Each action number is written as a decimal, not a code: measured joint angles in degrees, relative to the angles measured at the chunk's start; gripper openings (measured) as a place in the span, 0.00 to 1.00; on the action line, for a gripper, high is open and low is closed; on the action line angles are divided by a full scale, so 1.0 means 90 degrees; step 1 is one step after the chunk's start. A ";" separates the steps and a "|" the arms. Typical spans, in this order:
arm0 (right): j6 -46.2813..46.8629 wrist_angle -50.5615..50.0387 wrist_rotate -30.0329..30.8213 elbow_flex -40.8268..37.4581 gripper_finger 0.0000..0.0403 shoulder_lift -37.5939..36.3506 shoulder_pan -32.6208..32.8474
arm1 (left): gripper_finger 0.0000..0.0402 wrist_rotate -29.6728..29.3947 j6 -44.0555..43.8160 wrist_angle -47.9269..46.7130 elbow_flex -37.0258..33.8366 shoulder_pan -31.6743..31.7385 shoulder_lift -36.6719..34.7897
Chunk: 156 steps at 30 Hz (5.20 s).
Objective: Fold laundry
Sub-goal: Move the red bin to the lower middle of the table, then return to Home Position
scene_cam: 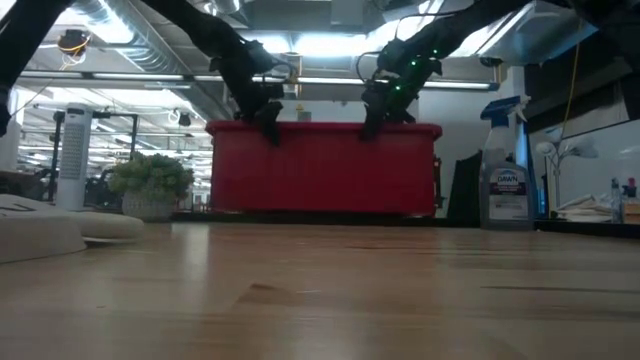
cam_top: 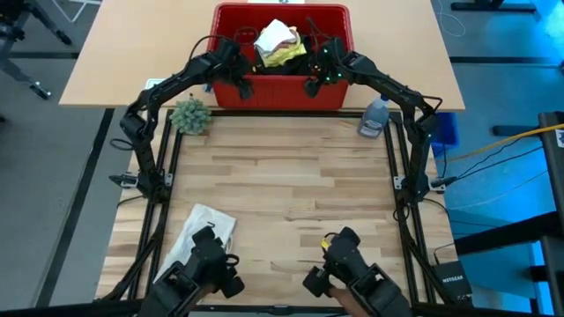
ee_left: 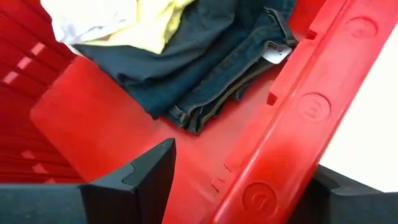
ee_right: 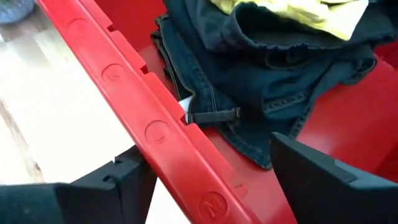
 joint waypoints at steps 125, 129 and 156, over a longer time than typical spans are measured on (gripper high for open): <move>0.3467 0.1271 -0.1080 -0.7822 0.72 -1.2290 0.0333 | 0.57 0.3105 -0.6277 0.2223 -0.7547 -0.0076 -1.1847; 0.3738 0.2858 -0.1205 -0.8924 0.72 -1.2287 0.0334 | 0.57 0.3211 -0.5769 0.1942 -0.7553 -0.0078 -1.1845; 0.3693 0.4565 -0.1780 -1.1426 0.72 -1.2291 0.0336 | 0.57 0.3046 -0.6320 0.5445 -1.0654 -0.0737 -1.1837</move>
